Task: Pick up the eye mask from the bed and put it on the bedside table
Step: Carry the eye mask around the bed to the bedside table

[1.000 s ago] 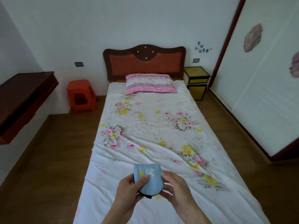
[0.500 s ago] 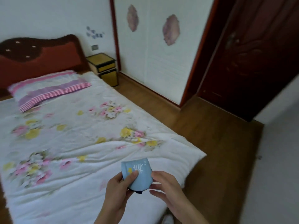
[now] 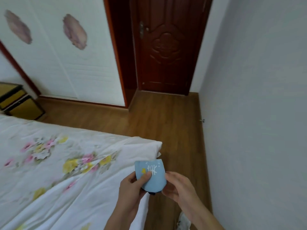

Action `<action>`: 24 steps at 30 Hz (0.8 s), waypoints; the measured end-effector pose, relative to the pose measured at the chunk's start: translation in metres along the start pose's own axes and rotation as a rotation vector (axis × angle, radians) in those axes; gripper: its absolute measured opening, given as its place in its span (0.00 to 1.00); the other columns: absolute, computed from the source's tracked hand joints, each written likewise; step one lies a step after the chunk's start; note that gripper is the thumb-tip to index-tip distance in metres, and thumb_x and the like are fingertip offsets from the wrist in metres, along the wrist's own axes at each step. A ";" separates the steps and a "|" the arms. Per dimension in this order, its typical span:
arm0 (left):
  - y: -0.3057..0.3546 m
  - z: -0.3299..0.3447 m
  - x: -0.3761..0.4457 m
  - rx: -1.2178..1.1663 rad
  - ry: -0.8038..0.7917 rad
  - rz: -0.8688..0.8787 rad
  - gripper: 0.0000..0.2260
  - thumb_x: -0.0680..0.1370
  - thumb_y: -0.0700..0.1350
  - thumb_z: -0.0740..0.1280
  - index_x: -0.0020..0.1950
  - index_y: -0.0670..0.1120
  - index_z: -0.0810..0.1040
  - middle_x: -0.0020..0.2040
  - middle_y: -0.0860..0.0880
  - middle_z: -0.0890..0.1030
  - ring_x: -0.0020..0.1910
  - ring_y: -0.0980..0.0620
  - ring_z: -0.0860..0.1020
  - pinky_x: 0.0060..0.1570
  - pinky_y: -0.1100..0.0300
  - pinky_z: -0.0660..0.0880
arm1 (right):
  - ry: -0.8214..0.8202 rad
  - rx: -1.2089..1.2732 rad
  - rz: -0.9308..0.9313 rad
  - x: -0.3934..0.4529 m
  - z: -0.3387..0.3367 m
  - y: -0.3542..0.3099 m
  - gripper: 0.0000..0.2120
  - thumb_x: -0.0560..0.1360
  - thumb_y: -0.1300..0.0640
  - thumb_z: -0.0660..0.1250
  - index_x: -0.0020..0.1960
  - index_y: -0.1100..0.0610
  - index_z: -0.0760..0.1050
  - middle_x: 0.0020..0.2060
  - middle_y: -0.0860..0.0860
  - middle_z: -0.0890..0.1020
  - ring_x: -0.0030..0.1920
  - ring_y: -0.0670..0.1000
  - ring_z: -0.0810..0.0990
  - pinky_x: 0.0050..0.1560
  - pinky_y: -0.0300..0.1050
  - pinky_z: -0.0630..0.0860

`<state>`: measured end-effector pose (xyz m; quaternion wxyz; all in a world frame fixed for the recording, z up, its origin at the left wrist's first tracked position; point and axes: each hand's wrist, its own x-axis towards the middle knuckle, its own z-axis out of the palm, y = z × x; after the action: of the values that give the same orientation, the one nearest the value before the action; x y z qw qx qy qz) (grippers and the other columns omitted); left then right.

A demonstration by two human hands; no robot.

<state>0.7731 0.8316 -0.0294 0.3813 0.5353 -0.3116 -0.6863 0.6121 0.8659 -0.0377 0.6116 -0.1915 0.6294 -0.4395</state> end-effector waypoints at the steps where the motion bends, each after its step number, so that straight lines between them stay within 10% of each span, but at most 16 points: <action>1: 0.001 0.013 0.008 0.016 -0.012 -0.007 0.18 0.69 0.43 0.77 0.57 0.41 0.82 0.49 0.42 0.88 0.47 0.42 0.86 0.36 0.53 0.83 | 0.019 0.024 -0.004 0.005 -0.011 -0.004 0.06 0.76 0.52 0.73 0.50 0.54 0.83 0.49 0.54 0.87 0.52 0.54 0.85 0.46 0.46 0.85; 24: 0.063 0.263 0.215 0.062 -0.100 -0.007 0.21 0.64 0.47 0.79 0.54 0.42 0.82 0.47 0.43 0.88 0.47 0.44 0.86 0.40 0.52 0.84 | -0.054 0.242 -0.119 0.201 -0.198 -0.169 0.35 0.59 0.44 0.80 0.61 0.60 0.79 0.55 0.59 0.86 0.54 0.57 0.86 0.51 0.51 0.84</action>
<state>0.4998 0.6204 -0.0223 0.3461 0.5132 -0.3495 -0.7034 0.3401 0.6808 -0.0519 0.6197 -0.1647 0.5427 -0.5425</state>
